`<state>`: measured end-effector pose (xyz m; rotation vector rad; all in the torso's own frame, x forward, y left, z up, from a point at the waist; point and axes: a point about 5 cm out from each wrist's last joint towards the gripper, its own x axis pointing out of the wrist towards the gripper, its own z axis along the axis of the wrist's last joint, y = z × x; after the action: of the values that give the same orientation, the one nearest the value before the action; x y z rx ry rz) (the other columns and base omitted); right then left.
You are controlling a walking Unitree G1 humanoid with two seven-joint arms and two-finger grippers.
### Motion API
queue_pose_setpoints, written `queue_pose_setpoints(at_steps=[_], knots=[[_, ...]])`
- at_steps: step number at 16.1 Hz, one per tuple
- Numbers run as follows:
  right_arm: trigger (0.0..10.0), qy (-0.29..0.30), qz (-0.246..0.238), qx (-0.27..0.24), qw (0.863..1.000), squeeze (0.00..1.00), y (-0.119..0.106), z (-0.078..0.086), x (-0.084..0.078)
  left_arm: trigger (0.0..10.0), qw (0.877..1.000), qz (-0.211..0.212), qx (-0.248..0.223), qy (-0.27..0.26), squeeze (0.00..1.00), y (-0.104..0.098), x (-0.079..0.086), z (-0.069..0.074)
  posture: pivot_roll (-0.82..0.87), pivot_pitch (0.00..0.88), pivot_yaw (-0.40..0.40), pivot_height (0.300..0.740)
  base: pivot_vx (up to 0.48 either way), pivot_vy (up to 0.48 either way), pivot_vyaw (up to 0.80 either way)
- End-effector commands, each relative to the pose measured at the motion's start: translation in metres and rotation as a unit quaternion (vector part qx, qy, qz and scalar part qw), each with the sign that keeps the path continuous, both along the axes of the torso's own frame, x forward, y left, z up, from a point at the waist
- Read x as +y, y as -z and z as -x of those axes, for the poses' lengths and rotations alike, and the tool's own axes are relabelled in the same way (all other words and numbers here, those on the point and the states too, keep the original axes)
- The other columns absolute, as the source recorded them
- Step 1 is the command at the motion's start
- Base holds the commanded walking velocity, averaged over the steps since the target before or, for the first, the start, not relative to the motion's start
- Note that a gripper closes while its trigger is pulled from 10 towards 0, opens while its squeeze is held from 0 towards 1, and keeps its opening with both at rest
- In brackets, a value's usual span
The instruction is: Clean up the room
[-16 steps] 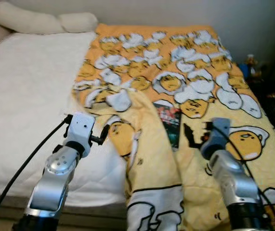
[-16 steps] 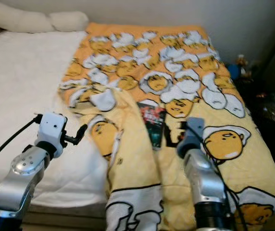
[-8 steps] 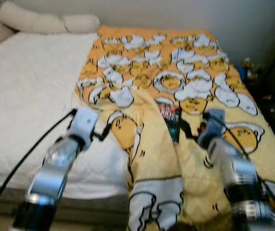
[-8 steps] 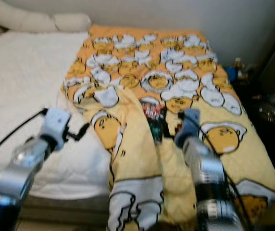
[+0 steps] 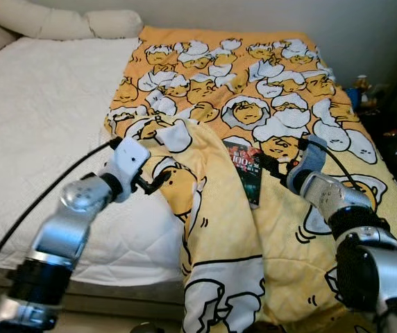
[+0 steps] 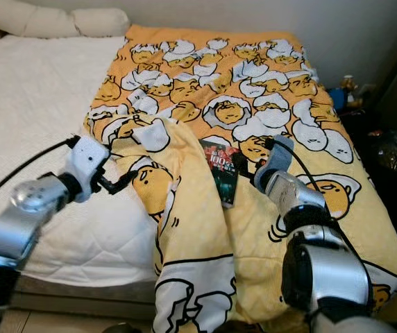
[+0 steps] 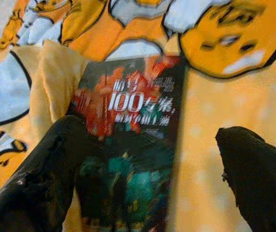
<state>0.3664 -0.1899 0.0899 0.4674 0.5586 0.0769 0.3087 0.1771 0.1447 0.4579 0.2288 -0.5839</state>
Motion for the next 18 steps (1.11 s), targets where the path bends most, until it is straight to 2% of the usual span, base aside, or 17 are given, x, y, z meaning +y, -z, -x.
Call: queue_pose_setpoints(at_steps=[1,3,4,5,7,9,10,14,18], knots=[[10.0,0.005,-0.035,0.004,0.999,1.00,-0.004,-0.003,0.002,10.0,0.999,-0.007,0.017,0.030,0.64,-0.003,0.002,0.005,0.02,0.000,0.021,0.740,0.000,0.000,0.00],[10.0,0.013,-0.036,0.010,0.999,1.00,-0.004,-0.004,0.001,10.0,0.996,-0.018,0.044,0.073,0.65,-0.004,0.004,0.015,0.03,0.032,0.013,0.740,0.000,0.000,0.00],[10.0,0.015,-0.031,0.013,0.999,0.69,-0.003,-0.003,0.000,10.0,0.995,-0.024,0.051,0.086,0.65,-0.004,0.004,0.019,0.04,0.051,0.013,0.740,0.000,0.000,0.00],[10.0,0.024,-0.038,0.019,0.999,0.00,0.000,-0.001,-0.001,10.0,0.993,-0.026,0.060,0.103,0.65,-0.006,0.003,0.025,0.05,0.076,0.010,0.740,0.000,0.000,0.00],[10.0,0.017,-0.055,0.038,0.998,0.00,0.010,0.004,0.004,10.0,0.992,-0.024,0.061,0.104,0.65,-0.011,0.002,0.027,0.07,0.128,0.014,0.740,0.000,0.000,0.00],[10.0,0.012,-0.050,0.047,0.998,0.00,0.014,0.007,0.005,10.0,0.992,-0.024,0.063,0.106,0.64,-0.013,0.001,0.029,0.08,0.157,0.019,0.740,0.000,0.000,0.00],[10.0,0.010,-0.038,0.047,0.998,0.00,0.019,0.009,0.006,10.0,0.992,-0.024,0.063,0.106,0.65,-0.014,0.000,0.030,0.09,0.187,0.024,0.740,0.000,0.000,0.00],[10.0,0.009,-0.061,0.029,0.998,0.00,0.019,0.009,0.009,10.0,0.992,-0.022,0.063,0.104,0.64,-0.020,-0.001,0.033,0.12,0.227,0.024,0.740,0.000,0.000,0.00],[10.0,0.020,-0.150,-0.009,0.988,0.00,0.016,0.007,0.019,10.0,0.992,-0.023,0.069,0.102,0.65,-0.025,0.002,0.044,0.16,0.244,0.034,0.740,0.000,0.000,0.00]])
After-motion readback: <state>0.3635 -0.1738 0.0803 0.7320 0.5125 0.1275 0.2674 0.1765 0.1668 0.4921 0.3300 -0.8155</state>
